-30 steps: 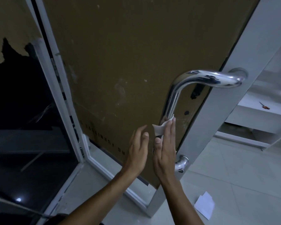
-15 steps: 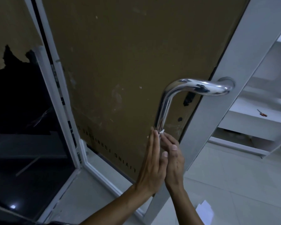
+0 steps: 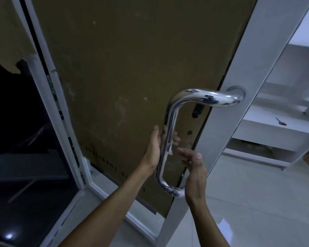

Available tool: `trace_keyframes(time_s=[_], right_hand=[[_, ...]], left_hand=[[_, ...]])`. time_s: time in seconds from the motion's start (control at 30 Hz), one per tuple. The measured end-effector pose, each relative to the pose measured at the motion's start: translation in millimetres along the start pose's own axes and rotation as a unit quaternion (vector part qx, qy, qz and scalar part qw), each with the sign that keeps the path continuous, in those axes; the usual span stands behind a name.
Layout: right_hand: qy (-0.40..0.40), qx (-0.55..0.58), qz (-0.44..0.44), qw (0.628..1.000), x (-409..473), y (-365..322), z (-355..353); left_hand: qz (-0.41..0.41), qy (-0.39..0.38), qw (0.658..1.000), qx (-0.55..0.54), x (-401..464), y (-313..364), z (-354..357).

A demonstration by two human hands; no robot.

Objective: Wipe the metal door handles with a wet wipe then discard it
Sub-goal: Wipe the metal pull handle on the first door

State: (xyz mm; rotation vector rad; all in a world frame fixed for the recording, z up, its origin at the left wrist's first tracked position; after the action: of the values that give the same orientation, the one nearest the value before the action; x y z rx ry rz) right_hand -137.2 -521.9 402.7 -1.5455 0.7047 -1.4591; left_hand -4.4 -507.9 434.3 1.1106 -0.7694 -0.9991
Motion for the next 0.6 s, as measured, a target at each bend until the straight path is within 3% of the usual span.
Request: trace_keyframes(time_s=[0.2,0.3,0.4,0.6], right_hand=[[-0.013,-0.006,0.047,0.999,1,4,6],[-0.012,0.0,0.052,0.999,-1,5,9],[-0.012,0.0,0.046,0.999,-1,2,10],[-0.003,-0.034,0.048,0.998,0,0,4]], left_hand=[[-0.068,-0.011,0.982,0.176,-1,-32,-23],[-0.09,-0.001,0.974,0.209,-4,-42,-31],[-0.068,0.016,0.98,0.187,-5,-35,-28],[0.075,-0.071,0.993,0.049,-11,17,-2]])
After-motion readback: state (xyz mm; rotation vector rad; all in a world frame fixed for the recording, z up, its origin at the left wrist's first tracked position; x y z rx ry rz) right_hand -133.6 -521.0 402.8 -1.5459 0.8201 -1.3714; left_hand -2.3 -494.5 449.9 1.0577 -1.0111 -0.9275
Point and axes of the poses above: each hand's wrist, its own x-axis towards the middle knuckle, its own z-axis out of the palm, y = z × x, the point moved 4 cm from there along x, towards the middle knuckle, and after that the axes turned 5 degrees about -z, right-handed, at the moved point
